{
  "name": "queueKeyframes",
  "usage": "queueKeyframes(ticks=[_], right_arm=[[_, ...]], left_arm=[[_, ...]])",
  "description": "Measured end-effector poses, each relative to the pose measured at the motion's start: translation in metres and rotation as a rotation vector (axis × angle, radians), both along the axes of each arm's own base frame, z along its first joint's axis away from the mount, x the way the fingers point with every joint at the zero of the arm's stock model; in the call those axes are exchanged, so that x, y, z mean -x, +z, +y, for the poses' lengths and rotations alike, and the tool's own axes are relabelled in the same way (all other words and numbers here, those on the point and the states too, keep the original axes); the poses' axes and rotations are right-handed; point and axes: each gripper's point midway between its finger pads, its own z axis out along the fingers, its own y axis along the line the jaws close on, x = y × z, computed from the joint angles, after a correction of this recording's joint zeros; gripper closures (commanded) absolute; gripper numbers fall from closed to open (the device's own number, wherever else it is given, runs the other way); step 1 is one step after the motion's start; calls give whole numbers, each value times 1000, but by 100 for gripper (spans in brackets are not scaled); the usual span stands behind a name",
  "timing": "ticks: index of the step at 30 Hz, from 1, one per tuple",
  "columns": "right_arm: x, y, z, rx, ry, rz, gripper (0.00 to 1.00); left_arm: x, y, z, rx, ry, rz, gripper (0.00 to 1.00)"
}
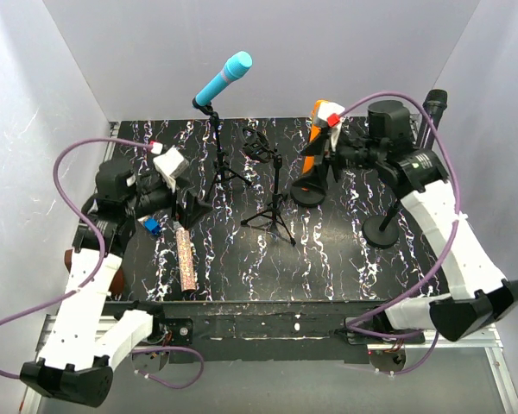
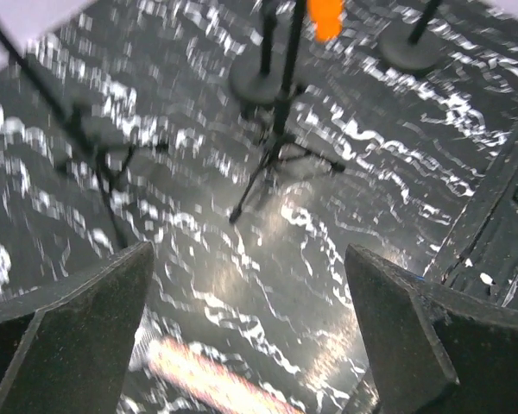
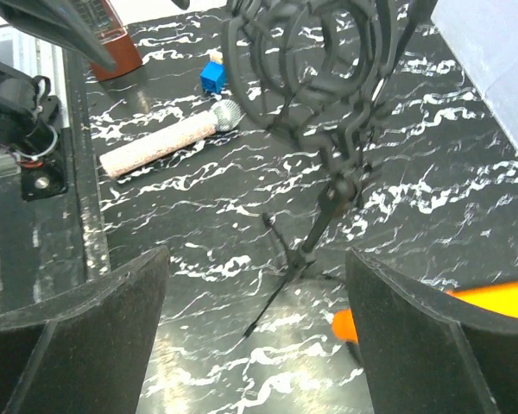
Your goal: Remove the microphone from the stand
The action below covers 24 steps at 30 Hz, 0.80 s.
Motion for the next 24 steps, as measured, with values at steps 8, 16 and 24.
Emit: queueKeyframes(ticks=[8, 16, 24], right_arm=[[-49, -17, 31, 19, 28, -66, 16], [-66, -29, 54, 25, 71, -67, 28], [-56, -29, 72, 25, 124, -106, 46]], left_arm=[[-23, 46, -36, 63, -247, -68, 10], [-17, 45, -42, 55, -314, -94, 10], [-18, 55, -50, 76, -330, -126, 11]])
